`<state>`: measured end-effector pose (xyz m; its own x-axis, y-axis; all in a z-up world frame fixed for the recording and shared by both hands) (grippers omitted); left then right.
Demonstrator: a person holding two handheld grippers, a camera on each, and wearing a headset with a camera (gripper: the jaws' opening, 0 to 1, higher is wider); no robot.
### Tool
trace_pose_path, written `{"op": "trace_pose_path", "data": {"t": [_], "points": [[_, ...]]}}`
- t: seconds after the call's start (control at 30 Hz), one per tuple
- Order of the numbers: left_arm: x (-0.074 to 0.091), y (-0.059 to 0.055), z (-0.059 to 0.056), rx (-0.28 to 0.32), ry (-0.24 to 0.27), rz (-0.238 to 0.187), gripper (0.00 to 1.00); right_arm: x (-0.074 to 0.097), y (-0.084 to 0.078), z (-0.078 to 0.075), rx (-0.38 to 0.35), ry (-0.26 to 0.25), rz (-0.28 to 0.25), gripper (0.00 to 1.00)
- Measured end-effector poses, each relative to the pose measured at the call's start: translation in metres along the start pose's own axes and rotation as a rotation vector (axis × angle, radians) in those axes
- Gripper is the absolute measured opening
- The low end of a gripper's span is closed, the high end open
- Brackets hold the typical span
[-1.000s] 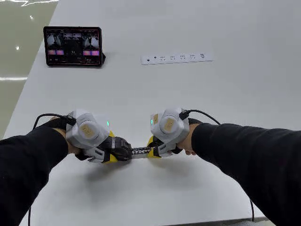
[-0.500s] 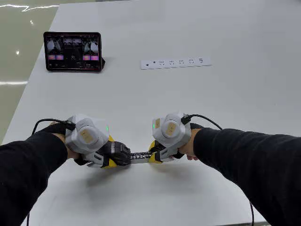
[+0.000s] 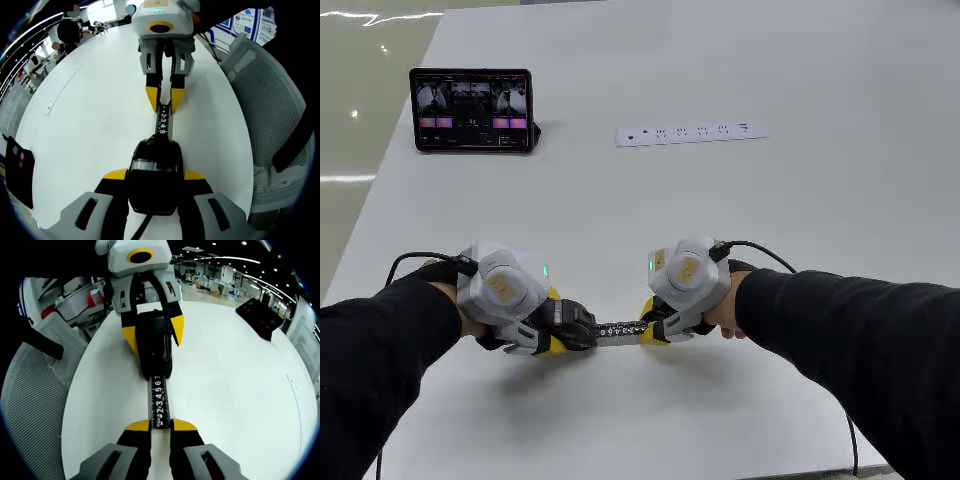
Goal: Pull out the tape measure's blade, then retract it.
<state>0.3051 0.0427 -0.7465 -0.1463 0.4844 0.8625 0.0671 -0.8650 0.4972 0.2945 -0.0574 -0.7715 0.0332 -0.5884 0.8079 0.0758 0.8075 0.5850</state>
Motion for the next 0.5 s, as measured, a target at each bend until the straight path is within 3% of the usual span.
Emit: {"op": "trace_pose_path", "data": {"t": [0.5], "points": [[0.0,0.0001,-0.0013,0.002,0.004,-0.003,0.33,0.0043,-0.0069,-0.0009,0.007,0.002,0.016,0.09]]}}
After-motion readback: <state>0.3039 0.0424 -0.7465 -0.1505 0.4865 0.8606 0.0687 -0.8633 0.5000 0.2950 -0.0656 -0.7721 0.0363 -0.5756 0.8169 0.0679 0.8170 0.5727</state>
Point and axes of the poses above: the centre of the closed fingertips' face, and the gripper's own axes: x roughly backward along the fingers, z roughly to its left, y roughly out of its top, the point moved 1 cm from there along x, roughly backward along the fingers, and after that the axes turned 1 degree about y, right-handed, at the moved point
